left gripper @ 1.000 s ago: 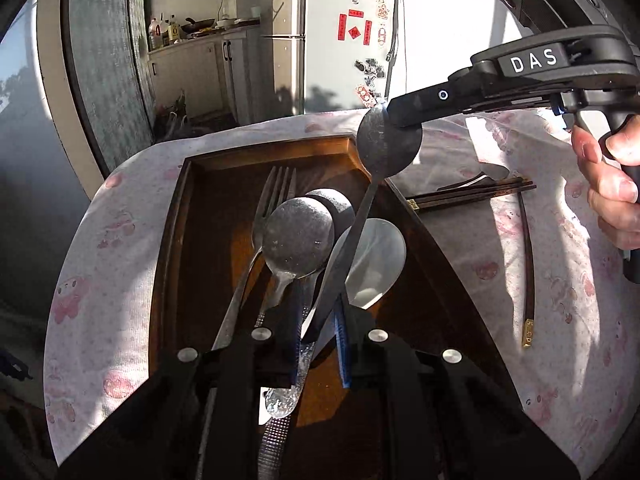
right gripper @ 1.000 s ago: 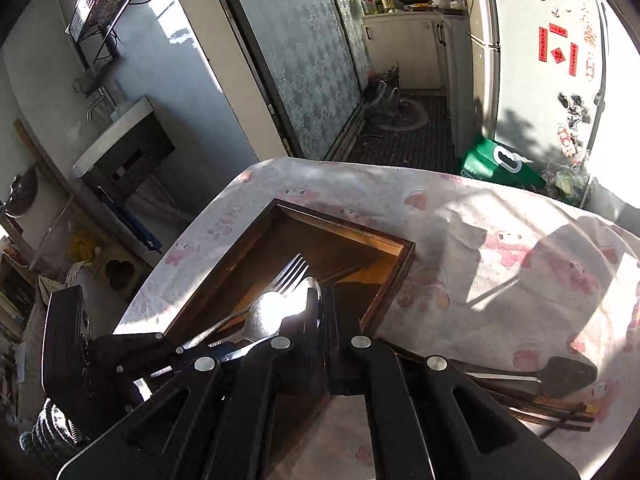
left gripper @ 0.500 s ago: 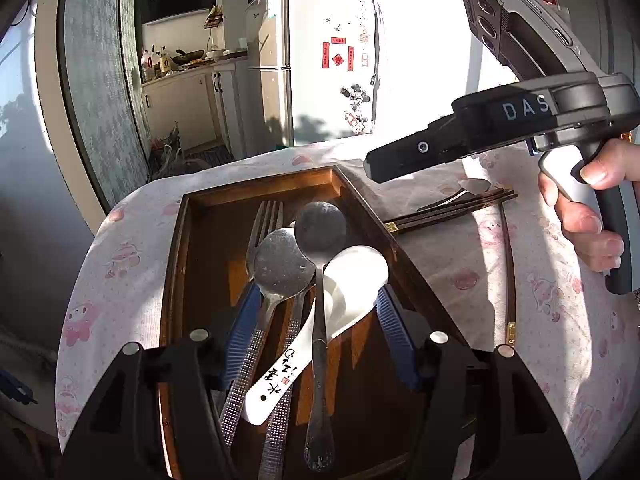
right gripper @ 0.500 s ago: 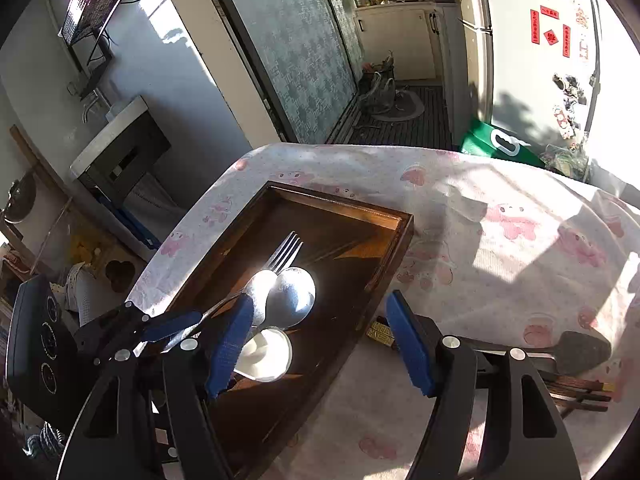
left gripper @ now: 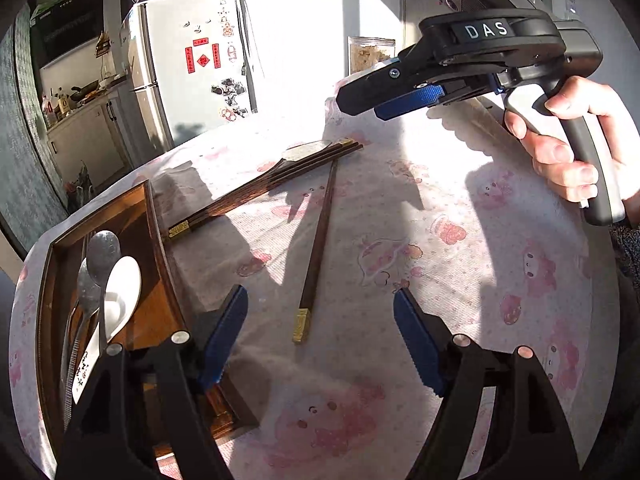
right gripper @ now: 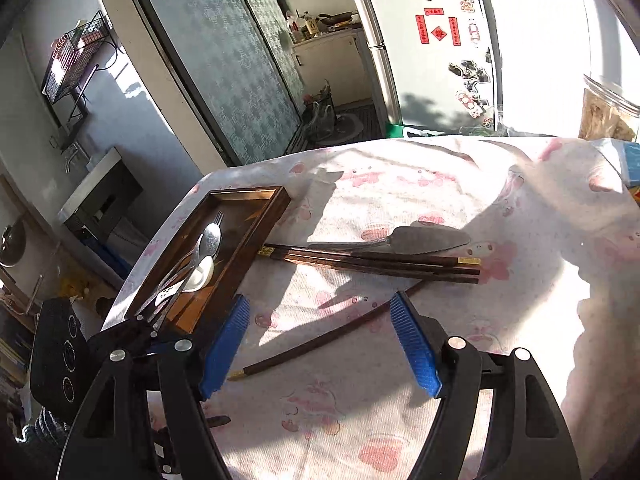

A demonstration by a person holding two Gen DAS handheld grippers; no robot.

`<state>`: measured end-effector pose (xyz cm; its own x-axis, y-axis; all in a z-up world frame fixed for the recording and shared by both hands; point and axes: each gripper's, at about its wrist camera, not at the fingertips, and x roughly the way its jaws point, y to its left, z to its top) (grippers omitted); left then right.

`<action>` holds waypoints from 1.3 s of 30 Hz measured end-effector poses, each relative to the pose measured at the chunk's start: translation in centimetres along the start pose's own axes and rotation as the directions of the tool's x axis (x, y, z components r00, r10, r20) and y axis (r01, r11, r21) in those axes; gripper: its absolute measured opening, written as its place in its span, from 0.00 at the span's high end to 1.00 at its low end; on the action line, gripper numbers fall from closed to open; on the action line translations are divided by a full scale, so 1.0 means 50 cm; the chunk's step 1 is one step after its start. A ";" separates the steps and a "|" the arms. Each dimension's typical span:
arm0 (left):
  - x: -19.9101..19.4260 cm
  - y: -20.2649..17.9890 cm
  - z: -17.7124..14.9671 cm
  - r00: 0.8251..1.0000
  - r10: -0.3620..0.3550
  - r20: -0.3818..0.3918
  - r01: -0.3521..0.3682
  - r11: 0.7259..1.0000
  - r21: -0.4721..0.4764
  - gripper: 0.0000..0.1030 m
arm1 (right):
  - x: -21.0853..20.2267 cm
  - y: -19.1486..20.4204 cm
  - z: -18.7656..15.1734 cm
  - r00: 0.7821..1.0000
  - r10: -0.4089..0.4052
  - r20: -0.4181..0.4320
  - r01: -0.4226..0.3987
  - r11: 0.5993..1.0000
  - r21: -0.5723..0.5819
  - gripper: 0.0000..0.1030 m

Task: Organize utensils
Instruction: 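Close the right tool on a dark gold-tipped chopstick and lift it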

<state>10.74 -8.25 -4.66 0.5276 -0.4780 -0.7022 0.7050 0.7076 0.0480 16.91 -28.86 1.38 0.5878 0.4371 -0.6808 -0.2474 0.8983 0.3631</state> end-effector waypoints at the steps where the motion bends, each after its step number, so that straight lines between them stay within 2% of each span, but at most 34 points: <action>1: 0.013 -0.004 0.003 1.000 0.002 -0.015 -0.002 1.000 -0.001 0.27 | -0.004 -0.012 -0.010 1.000 -0.001 0.000 0.001 1.000 0.011 0.28; 5: 0.045 0.001 0.004 0.996 0.060 -0.068 -0.062 0.998 -0.023 0.30 | -0.011 -0.042 -0.045 1.000 0.002 -0.009 -0.001 0.999 0.038 0.28; 11: 0.059 0.013 -0.002 0.993 0.035 -0.115 -0.042 0.997 -0.061 0.44 | -0.011 -0.060 -0.062 1.000 0.014 -0.016 -0.013 0.998 0.054 0.28; 13: 0.060 0.018 -0.003 0.993 -0.003 -0.117 -0.007 0.996 -0.088 0.56 | -0.011 -0.063 -0.066 1.000 0.024 -0.012 -0.023 0.998 0.062 0.28; 14: 0.060 0.016 -0.002 0.993 0.009 -0.118 -0.019 0.997 -0.080 0.69 | -0.011 -0.063 -0.068 0.999 0.030 -0.011 -0.029 0.997 0.066 0.28; 15: 0.057 0.011 -0.001 0.992 0.005 -0.124 -0.015 0.997 -0.081 0.85 | -0.010 -0.061 -0.069 0.999 0.037 -0.014 -0.036 0.997 0.072 0.28; 16: 0.057 0.011 -0.001 0.992 -0.010 -0.129 -0.002 0.996 -0.092 0.92 | -0.008 -0.061 -0.071 0.999 0.045 -0.017 -0.043 0.996 0.079 0.28; 20: 0.052 0.000 -0.001 0.991 -0.028 -0.134 0.015 0.996 -0.092 0.93 | 0.003 -0.063 -0.078 0.998 0.058 -0.027 -0.054 0.992 0.117 0.28; 23: 0.033 -0.007 0.005 0.992 -0.050 -0.113 0.037 0.993 -0.110 0.94 | 0.024 -0.075 -0.086 0.996 0.076 -0.051 -0.065 0.979 0.193 0.28; 28: -0.018 -0.024 0.021 0.996 -0.058 -0.061 0.051 0.992 -0.116 0.94 | 0.050 -0.082 -0.091 0.983 0.180 -0.044 -0.157 0.937 0.312 0.28; 32: -0.053 -0.032 0.019 0.997 -0.071 -0.034 0.067 0.990 -0.124 0.94 | 0.077 -0.072 -0.089 0.975 0.216 -0.051 -0.183 0.913 0.364 0.28; 35: -0.072 -0.038 0.013 0.996 -0.091 -0.018 0.088 0.988 -0.131 0.94 | 0.096 -0.050 -0.092 0.972 0.225 -0.071 -0.183 0.910 0.372 0.34; 36: -0.078 -0.041 0.011 0.995 -0.101 -0.016 0.098 0.987 -0.128 0.94 | 0.101 -0.043 -0.094 0.972 0.223 -0.077 -0.180 0.911 0.370 0.40; 37: -0.083 -0.044 0.009 0.994 -0.110 -0.014 0.108 0.986 -0.125 0.94 | 0.105 -0.037 -0.096 0.975 0.206 -0.086 -0.162 0.917 0.363 0.53; 38: -0.088 -0.046 0.006 0.994 -0.112 -0.013 0.110 0.987 -0.121 0.94 | 0.107 -0.033 -0.098 0.980 0.178 -0.092 -0.134 0.925 0.356 0.59; 39: -0.094 -0.048 0.002 0.994 -0.106 -0.013 0.104 0.988 -0.112 0.94 | 0.106 -0.031 -0.100 0.984 0.151 -0.097 -0.108 0.929 0.353 0.75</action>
<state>6.60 -7.76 -1.39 0.4439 -0.5438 -0.7122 0.6987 0.7076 -0.1049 16.53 -27.69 -5.98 0.4656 0.5703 -0.6767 -0.0211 0.7716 0.6357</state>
